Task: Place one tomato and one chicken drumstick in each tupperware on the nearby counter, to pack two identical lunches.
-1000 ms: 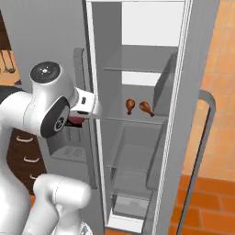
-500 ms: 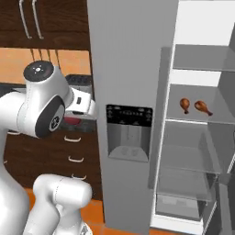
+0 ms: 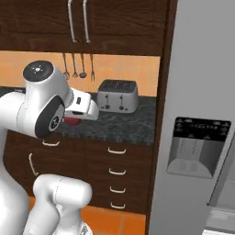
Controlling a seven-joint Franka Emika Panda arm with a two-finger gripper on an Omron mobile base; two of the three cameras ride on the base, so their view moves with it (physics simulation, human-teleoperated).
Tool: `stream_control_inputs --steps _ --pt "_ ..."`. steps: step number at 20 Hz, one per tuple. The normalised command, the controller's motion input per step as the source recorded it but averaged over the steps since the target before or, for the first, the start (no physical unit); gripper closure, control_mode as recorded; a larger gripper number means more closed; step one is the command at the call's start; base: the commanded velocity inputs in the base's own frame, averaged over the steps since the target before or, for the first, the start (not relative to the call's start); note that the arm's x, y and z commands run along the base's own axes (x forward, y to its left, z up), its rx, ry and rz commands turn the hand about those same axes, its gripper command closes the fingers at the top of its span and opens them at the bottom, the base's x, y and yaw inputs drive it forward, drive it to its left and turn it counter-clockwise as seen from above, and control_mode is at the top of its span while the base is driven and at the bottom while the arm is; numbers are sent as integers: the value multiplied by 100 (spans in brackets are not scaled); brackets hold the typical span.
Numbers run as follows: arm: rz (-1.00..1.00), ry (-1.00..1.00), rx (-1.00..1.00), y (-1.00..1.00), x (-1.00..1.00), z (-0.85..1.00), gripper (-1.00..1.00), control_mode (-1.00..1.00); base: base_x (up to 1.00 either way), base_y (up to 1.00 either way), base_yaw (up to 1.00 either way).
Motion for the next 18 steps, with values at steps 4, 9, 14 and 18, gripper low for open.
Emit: stream_control_inputs --steps 4,9,14,18 --pt "0 0 0 0 0 0 100 100 48 100 0" --pt "0 0 0 0 0 0 100 100 45 100 0" --pt "0 0 0 0 0 0 100 100 45 90 0" --pt "0 6 -6 14 51 -52 100 -100 10 14 0"
